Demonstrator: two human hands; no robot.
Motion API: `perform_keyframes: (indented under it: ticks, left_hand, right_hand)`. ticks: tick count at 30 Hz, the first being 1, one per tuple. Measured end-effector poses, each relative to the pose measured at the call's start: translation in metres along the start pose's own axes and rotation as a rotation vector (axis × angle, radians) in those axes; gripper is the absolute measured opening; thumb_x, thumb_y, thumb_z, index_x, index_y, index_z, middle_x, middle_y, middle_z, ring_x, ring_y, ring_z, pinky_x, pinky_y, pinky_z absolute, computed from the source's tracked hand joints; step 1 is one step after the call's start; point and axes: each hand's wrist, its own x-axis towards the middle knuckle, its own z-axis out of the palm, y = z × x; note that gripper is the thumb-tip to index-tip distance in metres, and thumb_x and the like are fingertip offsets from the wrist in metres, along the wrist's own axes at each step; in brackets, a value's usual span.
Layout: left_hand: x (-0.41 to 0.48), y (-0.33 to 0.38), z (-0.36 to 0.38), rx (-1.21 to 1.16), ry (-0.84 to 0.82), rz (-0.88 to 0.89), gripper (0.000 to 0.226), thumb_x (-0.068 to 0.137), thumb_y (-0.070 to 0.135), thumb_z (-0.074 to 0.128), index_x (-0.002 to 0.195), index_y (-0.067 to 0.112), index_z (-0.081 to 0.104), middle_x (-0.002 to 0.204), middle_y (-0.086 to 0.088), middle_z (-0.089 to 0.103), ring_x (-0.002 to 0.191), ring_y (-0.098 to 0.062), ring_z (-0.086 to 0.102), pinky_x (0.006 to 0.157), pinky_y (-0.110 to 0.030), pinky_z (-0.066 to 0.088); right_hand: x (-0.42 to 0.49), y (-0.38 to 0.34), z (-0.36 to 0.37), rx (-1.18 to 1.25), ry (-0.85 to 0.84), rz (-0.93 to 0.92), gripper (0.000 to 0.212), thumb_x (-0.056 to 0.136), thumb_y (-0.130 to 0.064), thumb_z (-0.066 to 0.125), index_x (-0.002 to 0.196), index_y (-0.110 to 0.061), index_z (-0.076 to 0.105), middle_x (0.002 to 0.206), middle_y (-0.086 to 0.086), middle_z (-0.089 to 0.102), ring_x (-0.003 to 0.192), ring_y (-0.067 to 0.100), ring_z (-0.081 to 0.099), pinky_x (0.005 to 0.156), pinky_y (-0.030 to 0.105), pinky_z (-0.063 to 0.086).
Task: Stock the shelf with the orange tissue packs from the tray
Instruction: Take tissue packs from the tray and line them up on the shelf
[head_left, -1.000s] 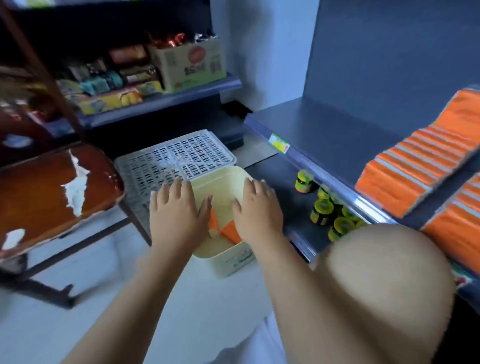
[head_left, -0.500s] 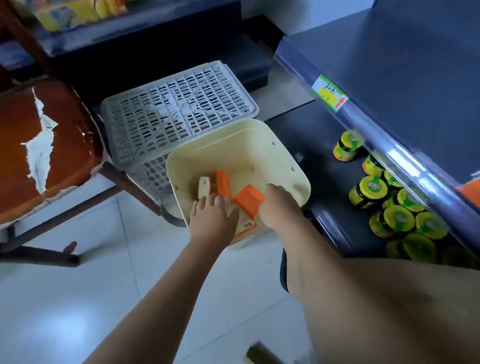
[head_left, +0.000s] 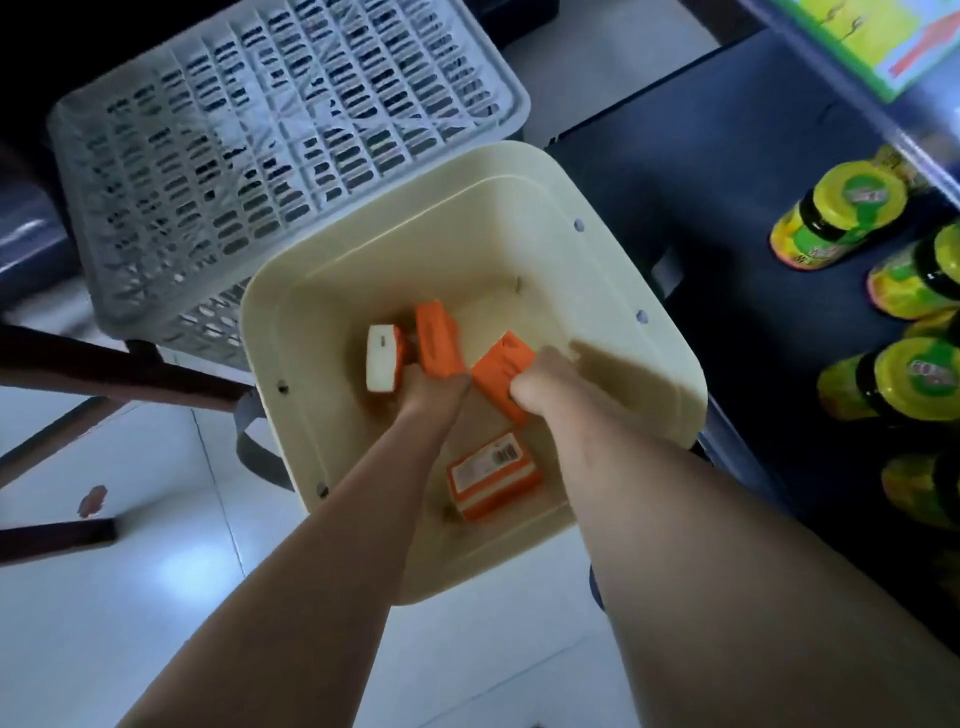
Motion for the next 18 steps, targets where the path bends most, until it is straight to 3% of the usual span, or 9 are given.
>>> perform_keyframes:
  ticks: [2, 4, 6, 9, 12, 16, 18]
  left_hand:
    - [0.014, -0.006, 0.005, -0.100, 0.005, -0.085, 0.051, 0.089, 0.045, 0.068, 0.129, 0.024, 0.045, 0.120, -0.009, 0.057, 0.104, -0.035, 0.065, 0.089, -0.055, 0.060]
    - [0.028, -0.017, 0.009, -0.190, 0.022, -0.103, 0.054, 0.083, 0.049, 0.065, 0.129, 0.026, 0.049, 0.120, -0.011, 0.061, 0.098, -0.037, 0.070, 0.081, -0.056, 0.062]
    - [0.048, -0.033, 0.014, -0.187, 0.074, -0.058, 0.059, 0.073, 0.054, 0.060, 0.126, 0.029, 0.053, 0.118, -0.010, 0.069, 0.095, -0.033, 0.073, 0.085, -0.054, 0.062]
    - [0.025, -0.020, 0.011, -0.196, 0.077, -0.022, 0.038, 0.096, 0.035, 0.057, 0.129, 0.017, 0.055, 0.103, -0.009, 0.073, 0.087, -0.029, 0.074, 0.082, -0.055, 0.063]
    - [0.002, -0.009, 0.008, -0.277, 0.007, -0.045, 0.041, 0.105, 0.021, 0.053, 0.144, 0.011, 0.048, 0.105, -0.014, 0.072, 0.092, -0.030, 0.074, 0.080, -0.051, 0.064]
    - [-0.022, -0.012, 0.000, -0.295, 0.041, 0.060, 0.025, 0.098, 0.028, 0.062, 0.120, 0.018, 0.066, 0.106, -0.011, 0.075, 0.092, -0.025, 0.075, 0.083, -0.046, 0.062]
    - [-0.039, -0.013, -0.008, -0.352, 0.053, 0.128, 0.020, 0.093, 0.029, 0.069, 0.110, 0.019, 0.071, 0.103, -0.009, 0.076, 0.094, -0.024, 0.075, 0.087, -0.046, 0.061]
  right_hand:
    - [0.013, 0.001, 0.009, 0.018, -0.006, 0.045, 0.056, 0.091, -0.019, 0.064, 0.143, -0.012, 0.045, 0.139, 0.015, 0.054, 0.118, 0.035, 0.058, 0.082, 0.038, 0.050]
    - [0.025, 0.002, 0.019, -0.044, -0.017, 0.034, 0.043, 0.091, -0.023, 0.062, 0.132, -0.012, 0.056, 0.134, 0.014, 0.059, 0.111, 0.034, 0.060, 0.079, 0.035, 0.047]
    - [0.030, 0.002, 0.028, -0.052, -0.048, 0.009, 0.037, 0.089, -0.026, 0.058, 0.124, -0.014, 0.064, 0.130, 0.012, 0.064, 0.114, 0.033, 0.063, 0.079, 0.031, 0.044]
    - [0.022, 0.008, 0.029, 0.212, -0.064, 0.045, 0.031, 0.087, -0.021, 0.066, 0.117, -0.012, 0.059, 0.111, 0.011, 0.065, 0.107, 0.031, 0.066, 0.081, 0.032, 0.049]
    - [0.015, 0.017, 0.026, 0.394, -0.010, 0.067, 0.039, 0.086, -0.020, 0.069, 0.118, -0.012, 0.050, 0.101, 0.006, 0.059, 0.097, 0.031, 0.065, 0.076, 0.034, 0.050]
    - [-0.002, 0.022, 0.007, 0.522, 0.070, -0.035, 0.019, 0.082, -0.013, 0.060, 0.099, -0.014, 0.068, 0.084, 0.001, 0.065, 0.072, 0.024, 0.062, 0.055, 0.025, 0.040]
    - [-0.020, 0.022, -0.009, 0.561, 0.074, -0.085, 0.017, 0.084, -0.011, 0.059, 0.097, -0.012, 0.070, 0.085, 0.002, 0.068, 0.075, 0.023, 0.064, 0.059, 0.026, 0.045]
